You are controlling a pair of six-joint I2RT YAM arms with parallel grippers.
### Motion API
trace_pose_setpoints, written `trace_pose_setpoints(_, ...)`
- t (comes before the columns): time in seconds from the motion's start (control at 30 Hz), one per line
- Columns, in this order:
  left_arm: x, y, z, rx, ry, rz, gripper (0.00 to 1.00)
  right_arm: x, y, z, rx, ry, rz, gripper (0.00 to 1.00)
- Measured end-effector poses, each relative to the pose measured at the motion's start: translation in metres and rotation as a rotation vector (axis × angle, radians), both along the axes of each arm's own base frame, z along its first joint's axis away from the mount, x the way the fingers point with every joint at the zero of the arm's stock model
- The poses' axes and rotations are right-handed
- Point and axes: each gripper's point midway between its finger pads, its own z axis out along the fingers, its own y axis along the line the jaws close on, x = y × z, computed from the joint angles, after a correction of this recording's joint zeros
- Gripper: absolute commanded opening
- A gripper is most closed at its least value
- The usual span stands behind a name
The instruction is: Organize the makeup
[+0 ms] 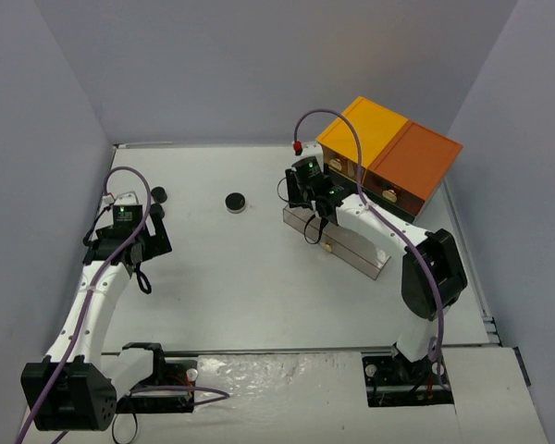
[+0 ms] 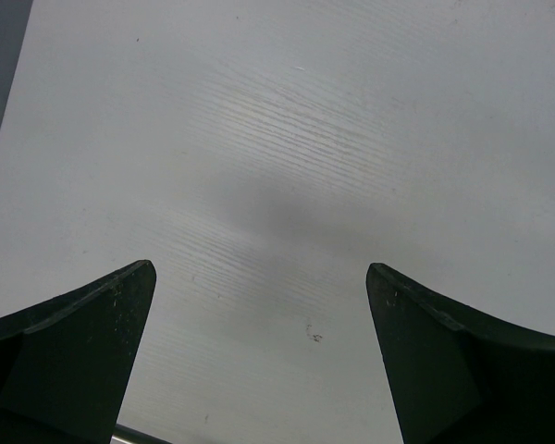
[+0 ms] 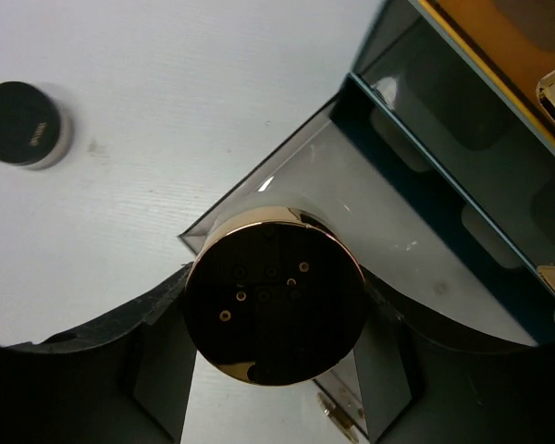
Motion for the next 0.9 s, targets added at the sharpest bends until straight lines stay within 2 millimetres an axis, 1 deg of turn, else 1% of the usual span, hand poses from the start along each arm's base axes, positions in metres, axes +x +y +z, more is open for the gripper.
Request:
trace_pose_setpoints(0.07,0.0,0.0,0.0,0.0,0.0,0.0,0.97,0.006,-0.008,-0.019,-0.005,0.033,-0.042,0.02)
trace_pose_setpoints(0.17,0.0,0.0,0.0,0.0,-0.001,0.0,0.97,0.01,-0.012,-0.051,-0.015,0.093,-0.081,0.04)
trace_pose_setpoints(0.27,0.0,0.0,0.0,0.0,-0.001,0.0,0.97,0.011,-0.015,-0.077,-0.028,0.137,-0.108,0.12)
trace_pose_setpoints(0.3,0.0,0.0,0.0,-0.001,-0.002,0.0,0.97,0.011,-0.016,-0.085,-0.031,0.147,-0.117,0.17)
trace_pose_setpoints(0.47,0.0,0.0,0.001,-0.001,-0.006,-0.001,0.97,0.019,-0.022,-0.097,-0.011,0.155,-0.154,0.42)
trace_pose_setpoints(0.53,0.0,0.0,0.002,-0.001,-0.009,-0.001,0.97,0.021,-0.023,-0.098,-0.007,0.152,-0.159,0.52)
trace_pose_setpoints(0.77,0.002,-0.004,0.002,-0.016,-0.014,-0.013,0.97,0.026,-0.023,-0.099,-0.005,0.136,-0.165,0.74)
trace_pose_setpoints(0.9,0.003,-0.008,0.0,-0.034,-0.01,-0.029,0.97,0.028,-0.022,-0.097,-0.005,0.128,-0.162,0.78)
